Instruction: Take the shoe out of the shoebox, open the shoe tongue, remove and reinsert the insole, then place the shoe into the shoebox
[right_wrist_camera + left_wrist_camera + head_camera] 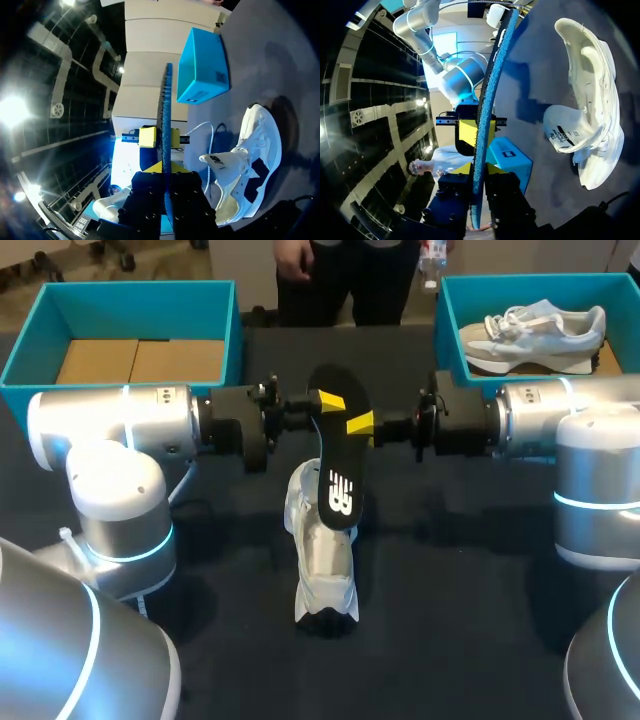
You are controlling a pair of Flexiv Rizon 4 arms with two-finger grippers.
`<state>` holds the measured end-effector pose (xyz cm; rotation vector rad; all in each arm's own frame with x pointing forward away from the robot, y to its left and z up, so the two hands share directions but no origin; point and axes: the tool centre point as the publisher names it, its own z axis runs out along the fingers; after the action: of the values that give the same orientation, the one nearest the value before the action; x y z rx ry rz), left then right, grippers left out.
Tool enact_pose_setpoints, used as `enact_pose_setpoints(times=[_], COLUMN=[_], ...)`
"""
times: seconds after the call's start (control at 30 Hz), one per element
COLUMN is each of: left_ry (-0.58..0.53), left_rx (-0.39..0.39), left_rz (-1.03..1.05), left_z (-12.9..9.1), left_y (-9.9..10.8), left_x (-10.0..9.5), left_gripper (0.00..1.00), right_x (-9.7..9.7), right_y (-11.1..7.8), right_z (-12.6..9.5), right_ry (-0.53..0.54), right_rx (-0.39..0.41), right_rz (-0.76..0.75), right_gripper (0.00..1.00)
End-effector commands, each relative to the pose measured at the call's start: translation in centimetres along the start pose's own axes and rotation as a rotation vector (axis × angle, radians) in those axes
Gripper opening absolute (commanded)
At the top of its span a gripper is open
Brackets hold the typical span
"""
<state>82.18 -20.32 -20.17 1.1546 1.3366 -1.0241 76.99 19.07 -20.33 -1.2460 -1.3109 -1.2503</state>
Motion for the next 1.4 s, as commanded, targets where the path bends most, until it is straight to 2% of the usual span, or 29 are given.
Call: enact_pose_setpoints(times=[0.03,0.27,0.3,0.33,0.37,0.47,0.6,0.63,0.67,0.87,1.03,1.17,1.23,1.27,1.3,1.33,1.37,1.4], left_ry=[0.003,0.005,0.006,0.007,0.011,0.012,0.027,0.03,0.034,0.079,0.071,0.09,0.064,0.069,0.068,0.065,0.112,0.181], left_rx=[0.001,0.019,0.021,0.022,0.025,0.032,0.045,0.048,0.051,0.067,0.127,0.157,0.181,0.184,0.208,0.258,0.29,0.284], left_rz=[0.0,0.002,0.003,0.004,0.001,-0.008,-0.048,-0.057,-0.063,-0.101,-0.175,-0.187,-0.196,-0.199,-0.217,-0.247,-0.257,-0.244], left_z=[0.3,0.7,0.7,0.6,0.5,-0.1,-1.1,-1.4,-1.6,-3.7,-5.3,-6.2,-6.7,-6.9,-7.1,-7.3,-7.4,-7.5], left_y=[0.0,-0.2,-0.2,-0.3,-0.3,-0.4,-0.9,-1.0,-1.2,-2.4,-3.4,-4.5,-5.1,-5.3,-5.4,-5.6,-5.8,-5.9], left_x=[0.1,0.0,-0.1,-0.1,0.0,-0.1,0.0,0.0,0.0,-0.8,-1.3,-2.2,-2.6,-2.6,-2.7,-2.7,-2.8,-2.7], left_gripper=[0.0,0.0,0.0,0.0,0.0,0.0,0.0,0.0,0.0,0.0,0.0,0.0,0.0,0.0,0.0,0.0,0.0,0.0], right_x=[0.0,0.0,0.0,-0.1,-0.1,0.0,0.7,0.8,0.8,0.8,0.8,1.1,1.3,1.2,1.1,0.9,0.9,0.9], right_y=[-0.1,-0.1,-0.1,-0.1,-0.3,-0.7,-1.0,-1.1,-1.4,-1.4,-1.4,-2.0,-2.5,-2.9,-3.4,-4.0,-4.0,-4.0], right_z=[0.1,0.1,0.1,-0.1,-0.5,-2.0,-4.1,-4.6,-4.9,-4.9,-4.9,-6.3,-6.8,-6.9,-6.9,-7.0,-7.0,-7.0], right_ry=[-0.002,-0.002,-0.002,-0.003,0.009,0.002,-0.083,-0.109,-0.103,-0.103,-0.103,-0.223,-0.288,-0.329,-0.304,-0.281,-0.281,-0.281], right_rx=[-0.002,-0.002,-0.002,0.008,0.019,0.06,0.099,0.162,0.261,0.261,0.261,0.273,0.309,0.361,0.458,0.514,0.514,0.514], right_rz=[0.0,0.0,0.0,-0.017,-0.043,-0.152,-0.311,-0.343,-0.32,-0.32,-0.32,-0.579,-0.679,-0.733,-0.825,-0.879,-0.879,-0.879], right_gripper=[0.0,0.0,0.15,0.47,1.0,1.0,1.0,1.0,1.0,1.0,1.0,1.0,1.0,1.0,1.0,1.0,1.0,1.0])
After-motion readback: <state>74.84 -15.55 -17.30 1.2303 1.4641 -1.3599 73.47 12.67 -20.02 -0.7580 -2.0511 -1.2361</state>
